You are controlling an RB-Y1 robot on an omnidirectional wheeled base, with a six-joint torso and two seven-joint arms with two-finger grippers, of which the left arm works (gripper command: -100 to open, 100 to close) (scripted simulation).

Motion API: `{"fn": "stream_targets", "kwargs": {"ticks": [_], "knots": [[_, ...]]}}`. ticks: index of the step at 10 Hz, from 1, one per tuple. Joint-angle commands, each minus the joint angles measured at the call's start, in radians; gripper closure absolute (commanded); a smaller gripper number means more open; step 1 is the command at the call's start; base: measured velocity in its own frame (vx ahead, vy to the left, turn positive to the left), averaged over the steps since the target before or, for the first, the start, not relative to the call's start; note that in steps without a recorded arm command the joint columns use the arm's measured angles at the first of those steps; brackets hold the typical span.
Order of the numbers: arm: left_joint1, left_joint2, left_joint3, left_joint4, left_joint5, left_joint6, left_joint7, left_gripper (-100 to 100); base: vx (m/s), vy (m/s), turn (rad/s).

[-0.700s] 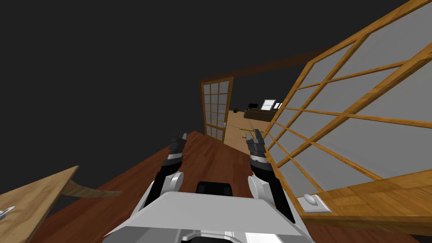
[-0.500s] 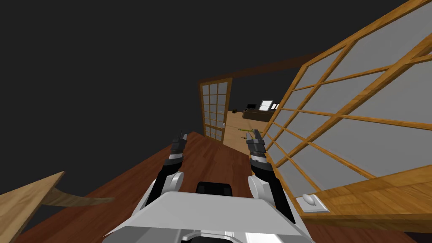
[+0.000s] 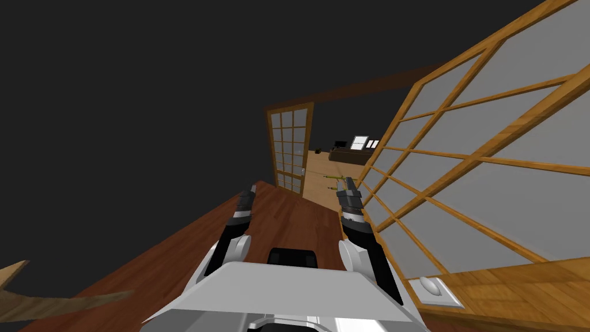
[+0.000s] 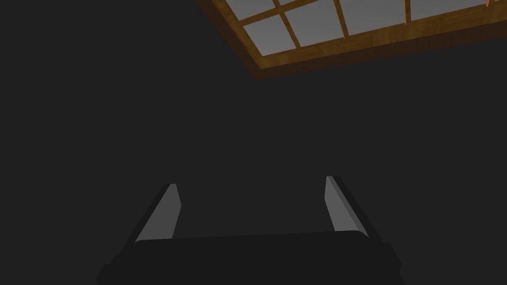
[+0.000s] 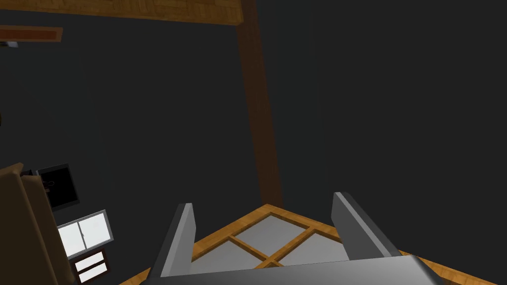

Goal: Pull the door open

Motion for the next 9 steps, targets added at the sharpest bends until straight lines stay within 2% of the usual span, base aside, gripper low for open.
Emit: {"fn": "stream_targets", "kwargs": {"ticks": [1, 4, 5, 9], "knots": [[-0.009, 0.008, 0.007, 0.034, -0.005, -0.012, -0.026, -100, 0.103, -0.032, -0.083], [-0.025, 0.021, 0.019, 0.087, -0.016, -0.028, -0.072, -100, 0.084, -0.029, -0.071], [-0.037, 0.029, 0.027, 0.127, -0.024, -0.040, -0.106, -100, 0.117, -0.044, -0.122], [-0.061, 0.045, 0.044, 0.210, -0.040, -0.064, -0.177, -100, 0.119, -0.034, -0.085]]}}
